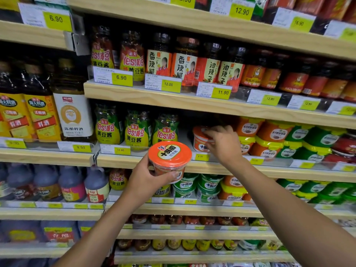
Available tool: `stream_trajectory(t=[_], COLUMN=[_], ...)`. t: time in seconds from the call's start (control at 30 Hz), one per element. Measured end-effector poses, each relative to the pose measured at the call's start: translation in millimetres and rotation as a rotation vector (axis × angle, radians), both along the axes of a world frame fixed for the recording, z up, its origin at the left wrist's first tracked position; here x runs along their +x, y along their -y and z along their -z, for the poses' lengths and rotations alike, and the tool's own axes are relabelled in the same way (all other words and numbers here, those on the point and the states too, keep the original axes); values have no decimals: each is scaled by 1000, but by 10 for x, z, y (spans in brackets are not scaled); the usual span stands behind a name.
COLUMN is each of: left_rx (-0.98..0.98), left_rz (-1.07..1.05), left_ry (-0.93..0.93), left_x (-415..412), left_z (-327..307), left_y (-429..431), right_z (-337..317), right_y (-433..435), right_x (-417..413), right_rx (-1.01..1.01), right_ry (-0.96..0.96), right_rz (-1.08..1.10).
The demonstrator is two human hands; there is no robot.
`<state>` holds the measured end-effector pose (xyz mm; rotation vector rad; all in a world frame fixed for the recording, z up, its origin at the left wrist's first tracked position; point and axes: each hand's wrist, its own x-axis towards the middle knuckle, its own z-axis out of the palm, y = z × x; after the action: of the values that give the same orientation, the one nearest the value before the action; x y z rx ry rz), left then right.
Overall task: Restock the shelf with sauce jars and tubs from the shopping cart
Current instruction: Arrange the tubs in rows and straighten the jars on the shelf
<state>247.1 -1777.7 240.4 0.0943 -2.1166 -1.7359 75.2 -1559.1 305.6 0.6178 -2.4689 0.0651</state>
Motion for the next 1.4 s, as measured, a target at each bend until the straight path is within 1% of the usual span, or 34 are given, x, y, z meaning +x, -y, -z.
stream_trajectory(t=[0.1,0.27,0.43,0.63,0.77,0.87,0.93,1.07,1.17,1.2,1.3,1.4], left_rx=[5,10,21,34,36,33,30,5,-13,-26,-33,-69], left_rz=[2,-2,-6,-26,-25,-21,-13,-2,25,31,58,62], left_ry=[-9,-31,-23,-24,-23,-17,-16,-17,-11,-11,-16,-32], left_x=[-33,-107,-197,-277,-296,-308,-297,-288,-316,-334,-425,-574], left_z=[-26,-77,-76,-74,-71,-68,-96,-155,-226,-261,-376,-482], left_y=[-32,-46,-25,-19,-22,-20,-38,-75,-160,-202,-344,-479], right_z=[-49,-27,38,101,167,173,192,209,139,111,61,81], right_y=[78,91,146,180,180,166,136,9,-97,-136,-258,-335], right_x=[-30,-171,-452,-713,-778,-786,-801,-689,-435,-322,34,249], right_rx=[7,-34,-34,-16,-52,-92,-145,-308,-377,-415,-533,-657], right_ry=[78,127,247,293,279,328,346,256,227,253,432,574], right_rz=[-44,-9,41,22,15,-14,-52,-130,-232,-287,-478,-572])
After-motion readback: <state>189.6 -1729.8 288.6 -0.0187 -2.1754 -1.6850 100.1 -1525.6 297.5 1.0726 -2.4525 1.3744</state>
